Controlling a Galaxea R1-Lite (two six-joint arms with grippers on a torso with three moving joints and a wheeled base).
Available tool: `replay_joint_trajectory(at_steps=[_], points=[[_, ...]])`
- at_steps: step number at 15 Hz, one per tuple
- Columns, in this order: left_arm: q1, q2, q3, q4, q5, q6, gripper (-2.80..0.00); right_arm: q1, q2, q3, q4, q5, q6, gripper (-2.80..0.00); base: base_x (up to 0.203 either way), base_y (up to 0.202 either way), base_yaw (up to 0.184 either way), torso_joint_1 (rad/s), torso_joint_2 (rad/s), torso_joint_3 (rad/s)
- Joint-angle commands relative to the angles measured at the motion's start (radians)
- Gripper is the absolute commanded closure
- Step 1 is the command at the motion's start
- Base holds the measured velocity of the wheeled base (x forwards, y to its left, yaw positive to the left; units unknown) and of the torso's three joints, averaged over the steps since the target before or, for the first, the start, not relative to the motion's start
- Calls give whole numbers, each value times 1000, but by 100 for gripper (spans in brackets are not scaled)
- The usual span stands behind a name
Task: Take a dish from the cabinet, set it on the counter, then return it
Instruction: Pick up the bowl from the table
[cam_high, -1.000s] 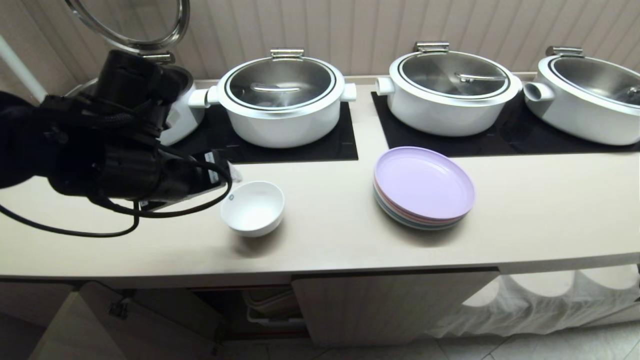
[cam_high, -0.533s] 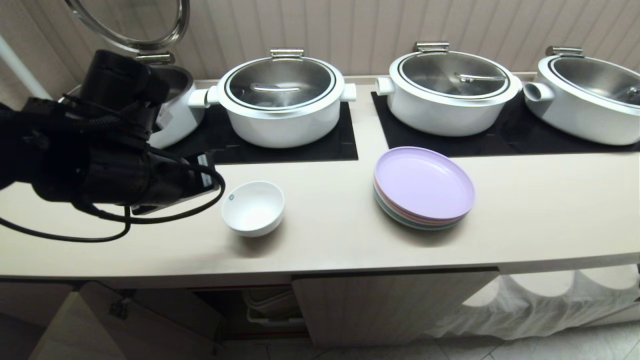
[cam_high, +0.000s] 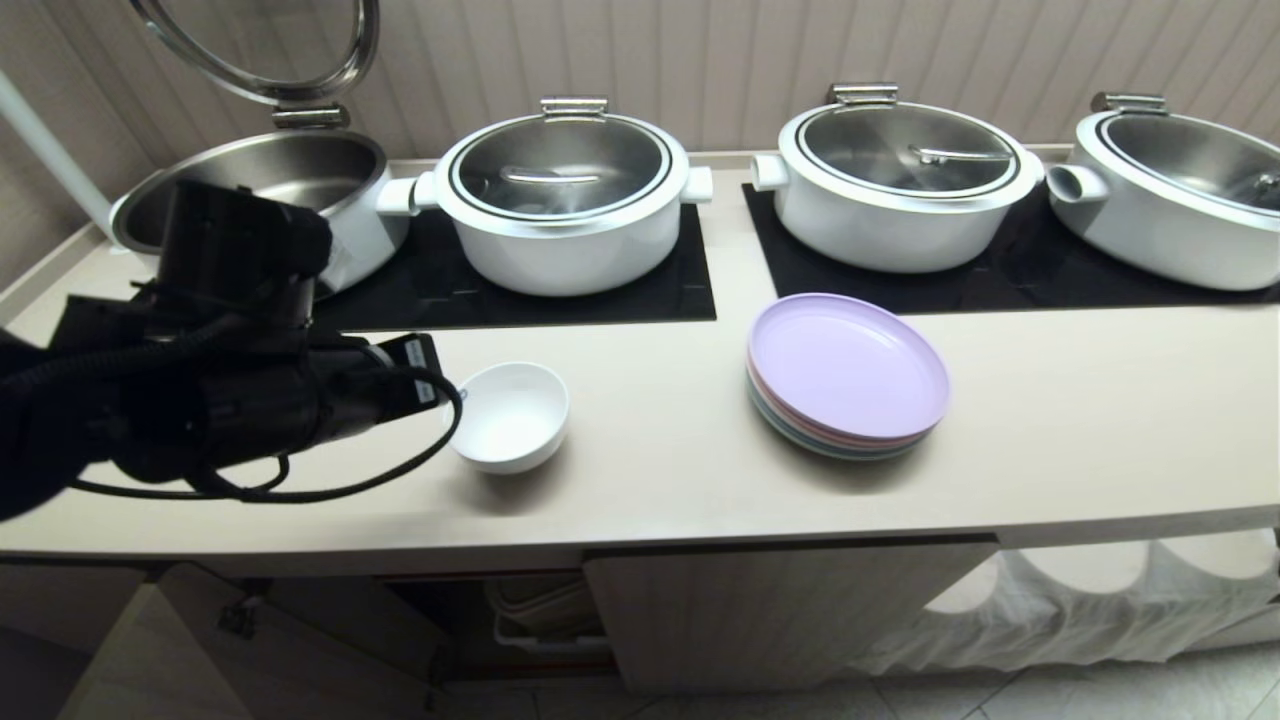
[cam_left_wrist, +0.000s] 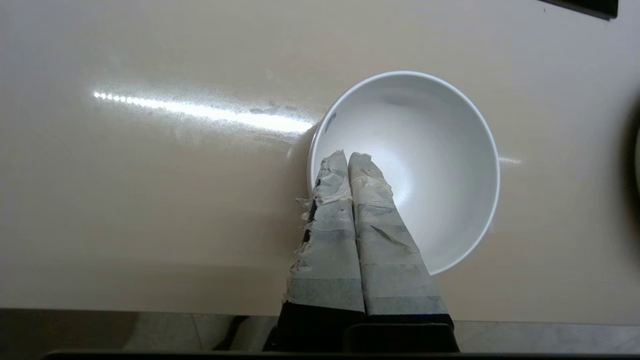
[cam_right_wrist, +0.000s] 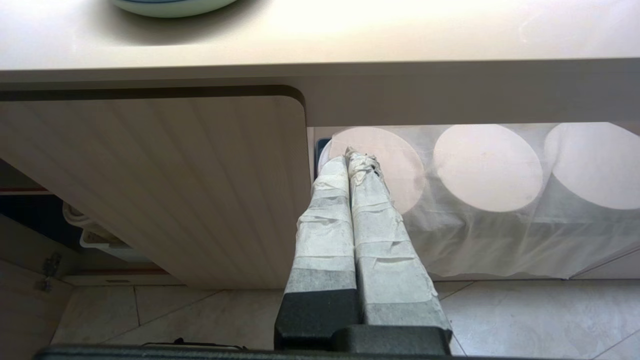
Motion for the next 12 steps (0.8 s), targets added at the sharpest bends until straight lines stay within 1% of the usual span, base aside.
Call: replay_joint_trajectory(at_steps=[1, 3, 4, 5, 7, 9, 12], points=[[4, -11, 156, -242, 1, 96, 0, 0, 0, 0, 0, 0, 0, 0, 0, 0, 0, 0, 0, 0], [38, -29, 309, -427, -1, 229, 0, 0, 0, 0, 0, 0, 0, 0, 0, 0, 0, 0, 0, 0], [82, -46, 357, -477, -1, 280, 0, 0, 0, 0, 0, 0, 0, 0, 0, 0, 0, 0, 0, 0], [134, -74, 389, -497, -1, 311, 0, 0, 0, 0, 0, 0, 0, 0, 0, 0, 0, 0, 0, 0], [209, -135, 452, -508, 0, 344, 0, 0, 0, 0, 0, 0, 0, 0, 0, 0, 0, 0, 0, 0], [262, -217, 554, -511, -1, 372, 0, 0, 0, 0, 0, 0, 0, 0, 0, 0, 0, 0, 0, 0], [365, -327, 690, -512, -6, 391, 0, 0, 0, 0, 0, 0, 0, 0, 0, 0, 0, 0, 0, 0]])
